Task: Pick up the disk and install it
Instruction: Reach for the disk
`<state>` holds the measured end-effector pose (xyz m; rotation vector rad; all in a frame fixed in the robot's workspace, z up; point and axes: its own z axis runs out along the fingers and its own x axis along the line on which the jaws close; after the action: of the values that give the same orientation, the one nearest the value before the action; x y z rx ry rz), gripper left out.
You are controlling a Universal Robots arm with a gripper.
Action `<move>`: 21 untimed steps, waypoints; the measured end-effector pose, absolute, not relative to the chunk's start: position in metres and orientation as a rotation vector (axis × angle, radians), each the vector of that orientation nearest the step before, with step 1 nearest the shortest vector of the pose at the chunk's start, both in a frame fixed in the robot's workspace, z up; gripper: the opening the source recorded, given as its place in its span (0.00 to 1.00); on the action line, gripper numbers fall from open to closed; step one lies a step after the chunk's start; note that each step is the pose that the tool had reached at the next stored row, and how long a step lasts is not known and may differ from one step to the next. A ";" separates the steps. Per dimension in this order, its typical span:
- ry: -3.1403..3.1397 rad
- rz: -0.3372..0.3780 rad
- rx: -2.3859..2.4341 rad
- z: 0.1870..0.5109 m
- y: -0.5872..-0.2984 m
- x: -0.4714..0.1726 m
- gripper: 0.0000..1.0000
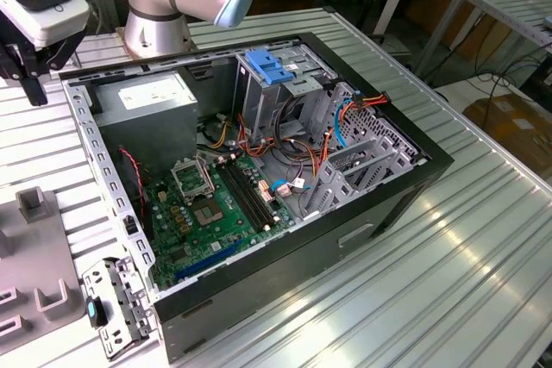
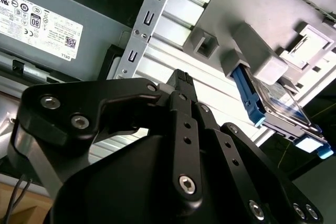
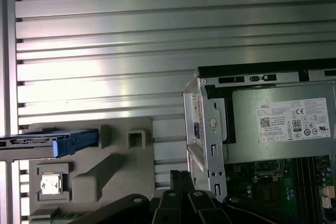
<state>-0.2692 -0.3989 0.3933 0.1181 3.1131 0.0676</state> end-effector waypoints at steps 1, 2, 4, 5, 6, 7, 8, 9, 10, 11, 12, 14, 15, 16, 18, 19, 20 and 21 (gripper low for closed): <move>3.113 0.068 0.118 0.393 -0.399 -0.271 0.11; 3.113 0.068 0.118 0.393 -0.399 -0.275 0.11; 3.113 0.068 0.118 0.393 -0.398 -0.282 0.11; 3.113 0.068 0.118 0.393 -0.397 -0.286 0.11; 3.113 0.068 0.118 0.393 -0.396 -0.289 0.11; 3.113 0.068 0.118 0.393 -0.395 -0.292 0.11; 3.113 0.068 0.118 0.393 -0.394 -0.295 0.11; 3.113 0.068 0.118 0.393 -0.393 -0.298 0.11; 3.113 0.069 0.118 0.393 -0.392 -0.301 0.11; 3.113 0.070 0.118 0.393 -0.391 -0.304 0.11; 3.113 0.071 0.118 0.393 -0.391 -0.307 0.11; 3.113 0.073 0.118 0.393 -0.389 -0.313 0.11; 3.113 0.073 0.118 0.393 -0.389 -0.317 0.11; 3.113 0.074 0.118 0.393 -0.388 -0.321 0.11; 3.113 0.074 0.118 0.393 -0.388 -0.327 0.11; 3.113 0.074 0.118 0.393 -0.388 -0.327 0.11; 3.113 0.074 0.118 0.393 -0.388 -0.327 0.11; 3.113 0.074 0.118 0.393 -0.388 -0.327 0.11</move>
<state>-0.3274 -0.3881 0.3927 0.1180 3.1133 0.0741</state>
